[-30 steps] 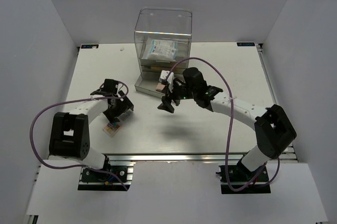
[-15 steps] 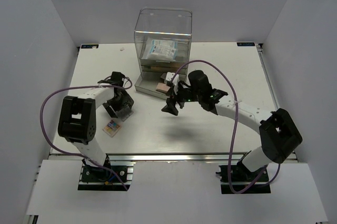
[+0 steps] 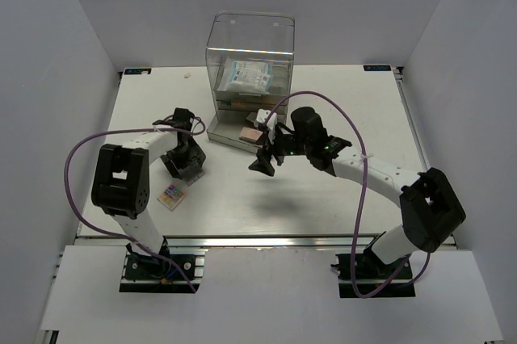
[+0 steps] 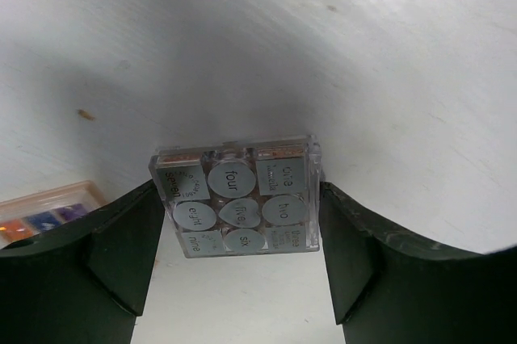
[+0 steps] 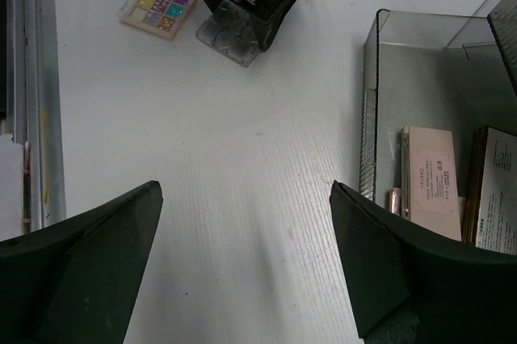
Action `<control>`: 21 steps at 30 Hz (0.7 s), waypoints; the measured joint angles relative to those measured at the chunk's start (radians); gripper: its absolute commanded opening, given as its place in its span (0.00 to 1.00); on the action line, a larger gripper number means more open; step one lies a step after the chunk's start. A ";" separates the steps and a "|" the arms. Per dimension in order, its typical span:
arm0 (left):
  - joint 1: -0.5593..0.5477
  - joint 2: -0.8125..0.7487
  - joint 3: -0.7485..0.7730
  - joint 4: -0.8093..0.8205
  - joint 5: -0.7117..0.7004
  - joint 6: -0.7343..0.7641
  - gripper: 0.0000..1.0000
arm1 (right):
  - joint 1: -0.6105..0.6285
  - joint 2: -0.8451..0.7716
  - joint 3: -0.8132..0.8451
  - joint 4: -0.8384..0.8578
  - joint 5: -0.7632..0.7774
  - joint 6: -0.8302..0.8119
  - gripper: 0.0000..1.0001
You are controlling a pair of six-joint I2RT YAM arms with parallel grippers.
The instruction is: Organize the makeup
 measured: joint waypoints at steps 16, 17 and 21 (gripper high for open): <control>-0.084 -0.119 0.211 0.335 0.264 -0.018 0.40 | -0.103 -0.079 -0.001 0.024 0.024 0.011 0.85; -0.089 -0.076 0.247 0.338 0.264 -0.015 0.47 | -0.105 -0.080 -0.001 0.023 0.026 0.013 0.85; -0.101 0.117 0.391 0.313 0.248 0.006 0.68 | -0.106 -0.090 -0.006 0.023 0.030 0.018 0.85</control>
